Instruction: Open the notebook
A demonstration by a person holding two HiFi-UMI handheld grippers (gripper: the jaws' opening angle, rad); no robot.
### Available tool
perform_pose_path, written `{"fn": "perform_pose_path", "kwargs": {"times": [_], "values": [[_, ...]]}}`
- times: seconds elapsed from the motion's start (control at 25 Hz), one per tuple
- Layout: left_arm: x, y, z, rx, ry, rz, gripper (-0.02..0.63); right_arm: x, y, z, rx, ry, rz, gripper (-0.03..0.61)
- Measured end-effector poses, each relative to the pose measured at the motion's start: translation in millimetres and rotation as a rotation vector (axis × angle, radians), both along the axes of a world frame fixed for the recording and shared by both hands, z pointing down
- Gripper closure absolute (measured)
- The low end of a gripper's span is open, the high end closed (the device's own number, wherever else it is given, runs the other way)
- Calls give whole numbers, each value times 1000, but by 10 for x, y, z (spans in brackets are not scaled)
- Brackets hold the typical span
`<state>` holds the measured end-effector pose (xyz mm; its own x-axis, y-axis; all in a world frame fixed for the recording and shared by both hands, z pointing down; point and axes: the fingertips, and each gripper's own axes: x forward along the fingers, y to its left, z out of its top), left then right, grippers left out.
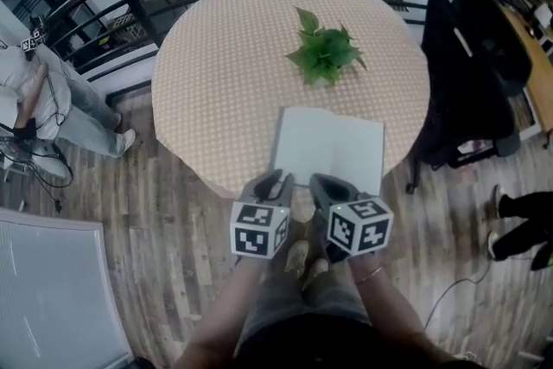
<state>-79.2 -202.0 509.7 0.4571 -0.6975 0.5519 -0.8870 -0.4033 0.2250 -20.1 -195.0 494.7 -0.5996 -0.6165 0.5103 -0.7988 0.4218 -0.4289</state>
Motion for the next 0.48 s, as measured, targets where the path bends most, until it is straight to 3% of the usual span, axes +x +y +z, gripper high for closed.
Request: {"fn": "perform_pose_path", "kwargs": {"times": [0.48], "values": [[543,104,-614,113,67,110,532,351,106,-527,116,-17,43,568]]}}
